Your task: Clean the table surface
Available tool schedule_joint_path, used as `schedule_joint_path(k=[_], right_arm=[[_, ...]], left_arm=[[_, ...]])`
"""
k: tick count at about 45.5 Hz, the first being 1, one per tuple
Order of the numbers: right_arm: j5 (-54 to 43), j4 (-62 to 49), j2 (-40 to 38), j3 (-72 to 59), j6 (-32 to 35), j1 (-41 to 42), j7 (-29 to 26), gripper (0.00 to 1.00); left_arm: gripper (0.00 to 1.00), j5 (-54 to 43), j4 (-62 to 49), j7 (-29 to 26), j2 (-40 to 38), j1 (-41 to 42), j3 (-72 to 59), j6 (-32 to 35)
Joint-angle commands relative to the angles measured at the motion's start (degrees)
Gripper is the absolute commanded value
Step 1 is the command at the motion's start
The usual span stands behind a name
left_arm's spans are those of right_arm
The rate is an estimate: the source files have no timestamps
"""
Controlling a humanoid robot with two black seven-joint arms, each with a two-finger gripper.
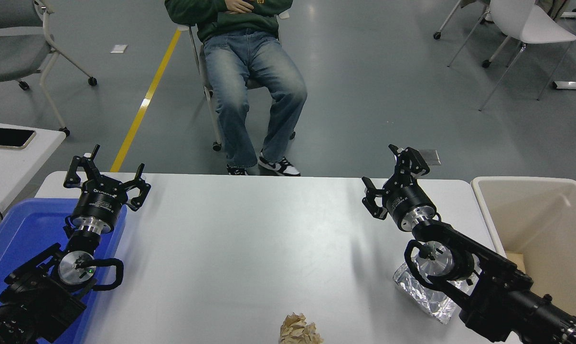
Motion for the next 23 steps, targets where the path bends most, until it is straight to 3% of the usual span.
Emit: schedule_joint_path(k=[1, 23], right_arm=[[-1.5, -0.1, -3.1, -0.8, -0.2, 0.6, -0.1, 1.0], [-13.0, 1.6, -17.8, -21.0, -0.7, 8.6, -0.8, 1.0]], left_arm=[[1.0, 0.0, 0.0, -0.1, 0.0, 0.0, 0.0, 0.0], [1.0, 0.0, -0.1, 0.0, 0.0, 0.0, 0.0, 0.0]])
